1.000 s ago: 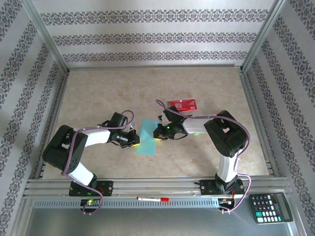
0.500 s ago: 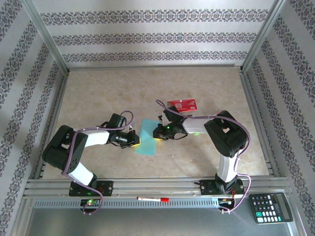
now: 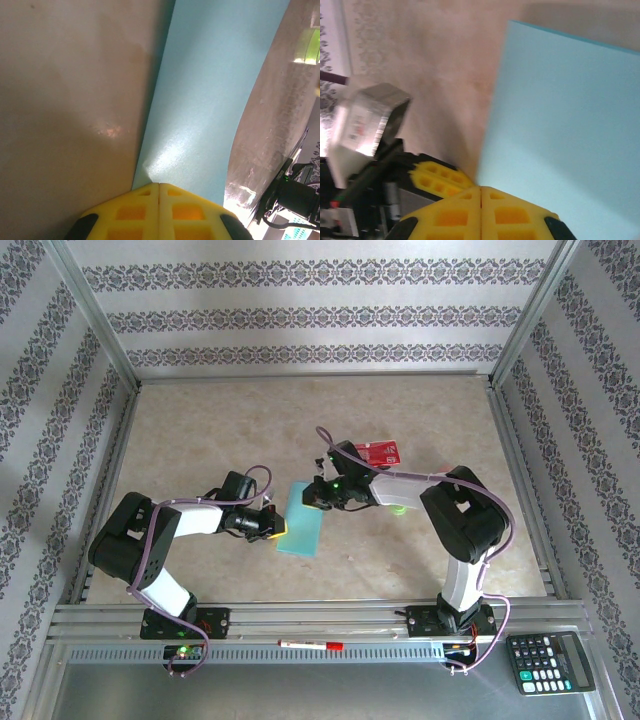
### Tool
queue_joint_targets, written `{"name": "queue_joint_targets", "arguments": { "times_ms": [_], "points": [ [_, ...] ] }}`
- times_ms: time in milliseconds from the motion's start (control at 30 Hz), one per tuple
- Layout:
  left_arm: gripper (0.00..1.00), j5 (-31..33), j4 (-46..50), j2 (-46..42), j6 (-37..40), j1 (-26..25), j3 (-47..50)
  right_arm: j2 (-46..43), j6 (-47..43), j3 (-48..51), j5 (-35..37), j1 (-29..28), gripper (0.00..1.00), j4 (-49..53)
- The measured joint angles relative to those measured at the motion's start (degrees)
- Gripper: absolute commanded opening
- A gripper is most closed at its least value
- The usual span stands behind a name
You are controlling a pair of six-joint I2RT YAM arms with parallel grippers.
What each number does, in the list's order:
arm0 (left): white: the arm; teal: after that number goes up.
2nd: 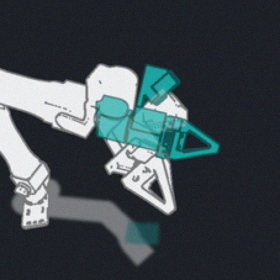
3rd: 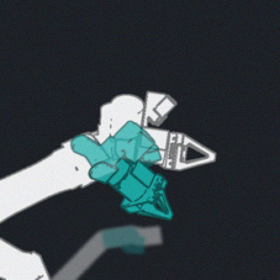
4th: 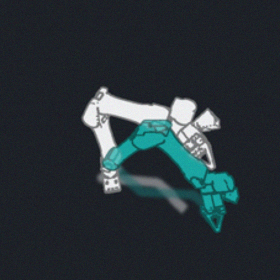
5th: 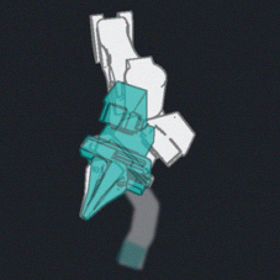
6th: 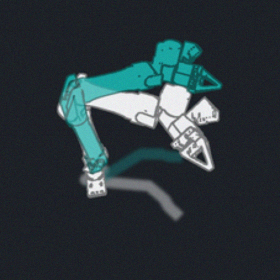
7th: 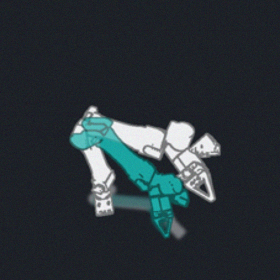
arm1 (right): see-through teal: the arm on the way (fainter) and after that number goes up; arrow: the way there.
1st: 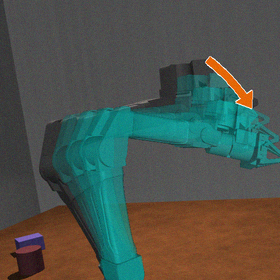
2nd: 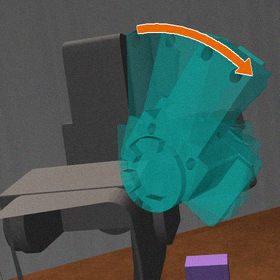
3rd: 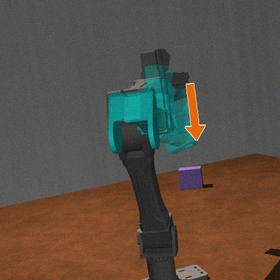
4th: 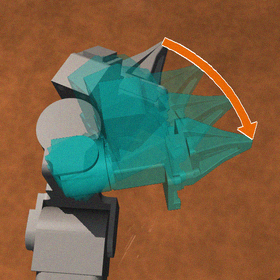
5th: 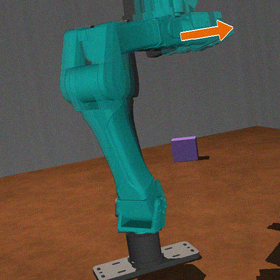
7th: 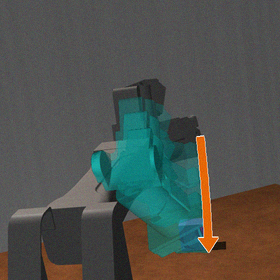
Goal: Fold a paper plane with a square sheet of paper (pick it up from the middle)
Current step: First fold in half a square sheet of paper at the center of the table.
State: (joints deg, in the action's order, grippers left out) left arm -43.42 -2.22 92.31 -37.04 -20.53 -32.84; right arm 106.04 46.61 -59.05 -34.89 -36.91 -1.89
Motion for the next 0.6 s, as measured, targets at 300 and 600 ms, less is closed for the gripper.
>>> {"name": "queue_joint_targets", "arguments": {
  "times_ms": [300,600],
  "points": [
    [0.00,-0.2,0.0,0.1,0.4,0.1,0.0,6.7,1.7,-5.9,-0.6,-3.0,0.03,-0.9],
    [0.00,-0.4,0.0,0.1,0.7,0.3,0.0,10.4,2.6,-7.3,-0.5,-5.0,0.02,0.4]
  ]
}}
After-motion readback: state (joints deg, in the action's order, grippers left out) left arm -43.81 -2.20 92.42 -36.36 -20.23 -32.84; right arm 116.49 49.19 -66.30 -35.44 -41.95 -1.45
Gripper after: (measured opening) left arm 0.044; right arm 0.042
